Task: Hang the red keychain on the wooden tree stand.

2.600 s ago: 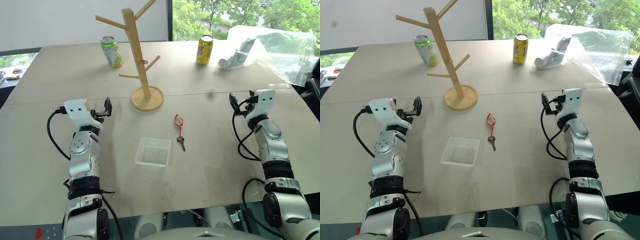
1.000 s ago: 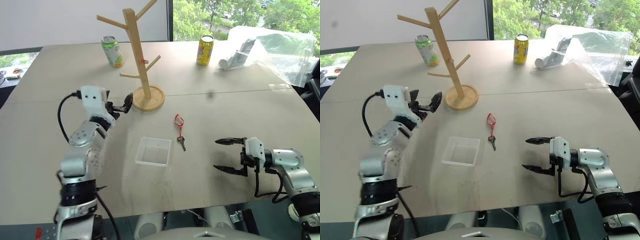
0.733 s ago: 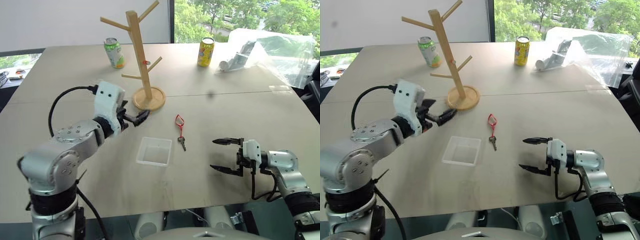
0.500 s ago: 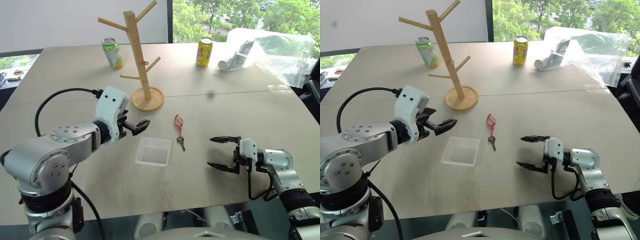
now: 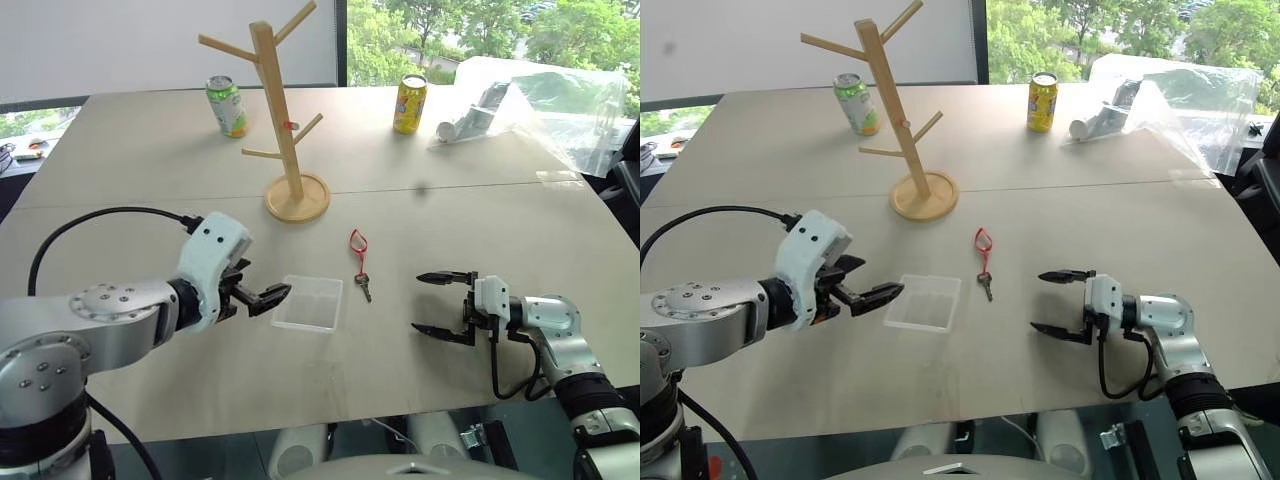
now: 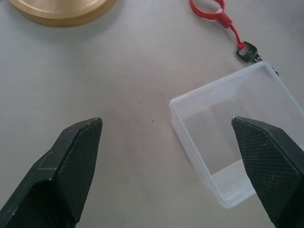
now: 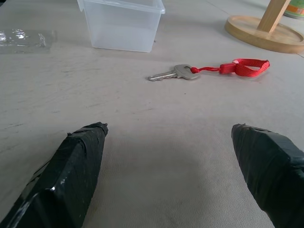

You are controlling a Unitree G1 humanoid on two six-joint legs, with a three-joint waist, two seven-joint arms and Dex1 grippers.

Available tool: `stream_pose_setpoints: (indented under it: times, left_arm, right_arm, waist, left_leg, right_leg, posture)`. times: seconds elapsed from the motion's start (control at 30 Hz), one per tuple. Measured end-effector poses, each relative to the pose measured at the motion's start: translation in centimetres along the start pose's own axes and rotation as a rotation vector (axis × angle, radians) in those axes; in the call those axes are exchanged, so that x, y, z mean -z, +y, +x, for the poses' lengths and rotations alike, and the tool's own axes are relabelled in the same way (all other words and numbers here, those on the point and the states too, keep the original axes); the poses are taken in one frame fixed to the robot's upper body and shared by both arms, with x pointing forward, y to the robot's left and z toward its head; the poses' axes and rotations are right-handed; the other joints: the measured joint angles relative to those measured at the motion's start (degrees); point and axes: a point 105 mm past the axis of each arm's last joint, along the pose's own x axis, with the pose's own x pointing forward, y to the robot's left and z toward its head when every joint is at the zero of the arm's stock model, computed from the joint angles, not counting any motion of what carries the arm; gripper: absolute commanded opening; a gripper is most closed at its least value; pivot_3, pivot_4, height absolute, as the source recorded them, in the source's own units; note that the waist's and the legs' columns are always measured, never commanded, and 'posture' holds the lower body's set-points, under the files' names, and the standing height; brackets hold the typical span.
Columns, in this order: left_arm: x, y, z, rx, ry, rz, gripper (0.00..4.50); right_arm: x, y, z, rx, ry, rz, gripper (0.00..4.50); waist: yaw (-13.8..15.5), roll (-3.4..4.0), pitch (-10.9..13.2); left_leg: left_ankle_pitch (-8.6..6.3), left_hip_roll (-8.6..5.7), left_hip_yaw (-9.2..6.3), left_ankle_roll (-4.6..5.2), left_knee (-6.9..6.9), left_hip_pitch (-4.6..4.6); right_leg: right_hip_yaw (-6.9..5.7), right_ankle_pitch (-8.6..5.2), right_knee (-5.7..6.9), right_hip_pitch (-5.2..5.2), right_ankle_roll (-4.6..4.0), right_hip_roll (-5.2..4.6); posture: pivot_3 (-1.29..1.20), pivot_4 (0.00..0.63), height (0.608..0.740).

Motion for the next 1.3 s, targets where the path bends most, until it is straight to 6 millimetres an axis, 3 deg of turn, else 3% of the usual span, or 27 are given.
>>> stream_pose_setpoints:
  times: [0.27,0.43,0.57,0.93,1.03,1.2,1.3]
  left_arm:
    - [1.0,0.4,0.6,-0.07,0.055,-0.008,4.5]
    - [2.0,-1.8,3.0,-0.021,0.072,-0.034,4.5]
    - [2.5,-2.3,4.1,-0.032,0.091,-0.039,4.5]
    - [1.6,-0.2,5.0,-0.157,0.071,-0.009,4.5]
    - [1.6,-0.1,5.1,-0.163,0.066,-0.015,3.77]
    - [1.7,-0.4,5.4,-0.145,0.069,-0.024,1.32]
    - [1.7,-0.4,5.5,-0.139,0.069,-0.029,0.1]
  right_arm:
    - [0.0,-0.2,0.1,0.017,-0.001,-0.002,4.47]
    - [-0.1,-0.4,0.3,0.041,-0.006,-0.006,4.47]
    - [-0.2,-0.4,0.3,0.054,-0.007,-0.009,4.47]
    - [-0.3,-0.3,0.0,0.077,0.001,-0.005,4.47]
    - [-0.3,-0.3,0.0,0.083,0.001,-0.003,4.5]
    - [-0.4,-0.4,0.0,0.084,0.002,-0.007,4.5]
    - [-0.4,-0.4,0.0,0.085,0.002,-0.007,4.5]
  waist:
    - [0.08,0.0,0.0]
    - [0.45,0.01,0.0]
    - [0.74,0.01,0.0]
    - [1.03,0.01,0.0]
    - [1.02,0.01,0.0]
    - [1.01,0.01,0.0]
    - [1.02,0.01,0.0]
  left_leg:
    - [0.0,-0.01,0.02,-0.01,-0.01,-0.01]
    - [0.0,-0.02,0.05,-0.01,-0.03,-0.02]
    - [0.0,-0.03,0.06,-0.01,-0.03,-0.02]
    - [0.0,-0.07,0.07,0.01,-0.03,-0.04]
    - [0.0,-0.07,0.07,0.01,-0.03,-0.04]
    - [0.0,-0.07,0.07,0.01,-0.03,-0.04]
    - [0.0,-0.07,0.08,0.02,-0.03,-0.04]
  right_leg:
    - [0.02,0.0,-0.04,0.0,-0.01,-0.04]
    - [0.03,0.01,-0.08,0.0,-0.02,-0.06]
    - [0.04,0.01,-0.09,0.0,-0.02,0.0]
    - [0.01,0.01,-0.14,0.0,-0.01,0.01]
    - [0.01,0.01,-0.14,0.0,-0.01,0.01]
    - [0.01,0.01,-0.15,0.0,-0.01,0.01]
    - [0.01,0.01,-0.15,0.0,-0.01,0.01]
  posture:
    - [0.0,0.15,0.74]
    - [0.0,0.15,0.74]
    - [0.0,0.15,0.74]
    - [0.0,0.15,0.74]
    - [0.0,0.15,0.74]
    - [0.0,0.15,0.74]
    - [0.0,0.15,0.74]
